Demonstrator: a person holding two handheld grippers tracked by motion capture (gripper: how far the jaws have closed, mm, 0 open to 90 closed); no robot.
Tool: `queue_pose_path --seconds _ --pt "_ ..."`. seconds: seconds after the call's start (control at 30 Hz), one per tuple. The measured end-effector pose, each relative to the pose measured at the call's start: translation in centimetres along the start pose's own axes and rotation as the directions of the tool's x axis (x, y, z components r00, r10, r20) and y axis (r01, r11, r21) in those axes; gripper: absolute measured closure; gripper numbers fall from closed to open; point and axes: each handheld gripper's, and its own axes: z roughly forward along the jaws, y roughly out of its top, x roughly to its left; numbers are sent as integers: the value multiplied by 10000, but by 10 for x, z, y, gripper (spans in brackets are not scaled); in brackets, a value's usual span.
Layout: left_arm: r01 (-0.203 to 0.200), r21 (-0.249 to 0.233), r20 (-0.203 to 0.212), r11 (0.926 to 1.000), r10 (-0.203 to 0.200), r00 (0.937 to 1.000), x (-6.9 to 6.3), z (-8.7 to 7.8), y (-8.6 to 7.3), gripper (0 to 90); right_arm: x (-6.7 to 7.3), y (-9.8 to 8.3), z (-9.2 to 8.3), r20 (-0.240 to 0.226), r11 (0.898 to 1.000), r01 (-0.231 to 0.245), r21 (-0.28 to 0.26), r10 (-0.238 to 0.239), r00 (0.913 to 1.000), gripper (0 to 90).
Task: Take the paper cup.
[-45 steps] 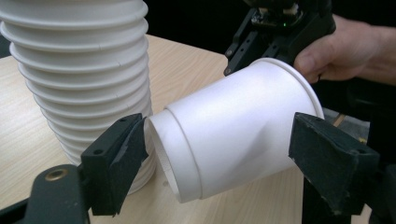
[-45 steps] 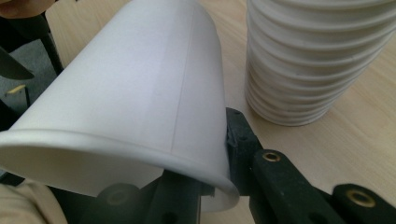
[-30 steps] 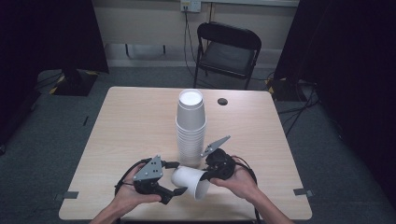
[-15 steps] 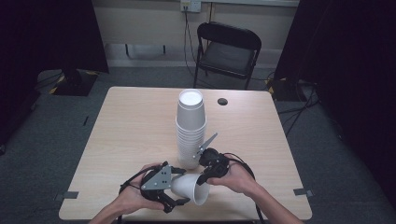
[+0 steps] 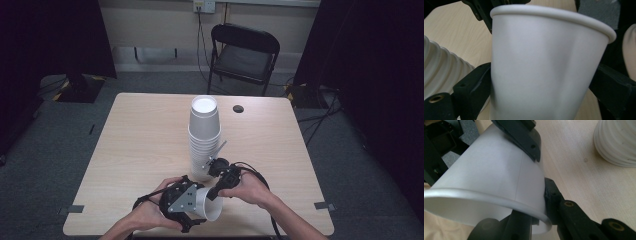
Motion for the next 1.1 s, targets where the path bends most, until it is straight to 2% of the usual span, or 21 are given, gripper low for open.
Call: queue_pose_path --seconds 0.07,0.1,0.17,0.3,0.37,0.4,0.47,0.53,0.6,0.67,0.73,0.8,0.83,0.87,0.9,0.93,0.97,1.0,1.07,1.1 --pt "-38 14 -212 10000 38 9998 -2 2 0 90 0 1 1 28 10000 -80 -16 80 10000 846" --pt "-206 167 -288 9996 211 9994 -2 2 0 90 0 1 1 12 9998 -170 -79 170 9999 846" --pt "-239 195 -327 9995 245 9992 -2 4 0 97 0 2 1 -29 9998 -187 -94 186 9998 846" --pt "-186 298 -475 9994 200 9987 -3 5 1 105 0 3 1 27 9994 -326 -95 326 9995 845" --pt "-121 154 -541 9998 129 9985 -2 4 0 112 0 2 0 84 9990 -364 -252 367 9993 846" --pt "108 -22 -526 9999 -109 9986 -2 4 -1 115 0 2 -1 72 9989 -364 -302 367 9993 846" --pt "119 -94 -592 9999 -125 9982 1 1 -1 121 0 2 -3 130 9978 -317 -574 325 9994 826" --pt "502 -355 -463 9981 -518 9976 3 -1 -3 123 1 1 -5 130 9967 -304 -752 315 9994 762" --pt "953 -693 -452 9930 -986 9941 5 -4 -6 124 3 0 -8 352 9955 -339 -881 372 9987 726" --pt "1381 -964 -428 9857 -1427 9888 7 -6 -7 124 3 -1 -10 424 9920 -399 -1200 453 9981 690" --pt "1987 -1370 -327 9704 -2049 9782 10 -10 -10 124 4 -3 -13 500 9881 -440 -1474 519 9974 657" --pt "2339 -1609 -329 9589 -2420 9697 12 -13 -12 124 4 -7 -18 521 9783 -454 -2021 571 9970 662" --pt "2526 -1700 -322 9525 -2616 9646 14 -16 -13 124 4 -8 -20 595 9717 -463 -2315 616 9963 663" --pt "2756 -1867 -313 9430 -2861 9577 15 -18 -14 124 5 -10 -23 549 9648 -476 -2586 639 9964 664" --pt "2951 -2092 -291 9323 -3076 9511 16 -20 -15 126 6 -12 -25 709 9571 -449 -2863 679 9952 648" --pt "3160 -2319 -288 9200 -3312 9431 15 -21 -16 126 7 -14 -27 838 9470 -361 -3193 662 9943 664" --pt "3402 -2563 -327 9048 -3599 9324 15 -23 -18 125 8 -16 -28 771 9386 -364 -3432 668 9948 665" --pt "3518 -2602 -362 8992 -3732 9271 15 -25 -20 126 10 -19 -29 760 9214 -403 -3866 754 9943 667" --pt "3595 -2702 -403 8931 -3836 9226 15 -26 -21 126 11 -21 -30 681 9070 -424 -4191 780 9946 667" --pt "3720 -2768 -432 8860 -3982 9163 15 -26 -22 126 11 -22 -31 653 8977 -413 -4386 777 9948 676"
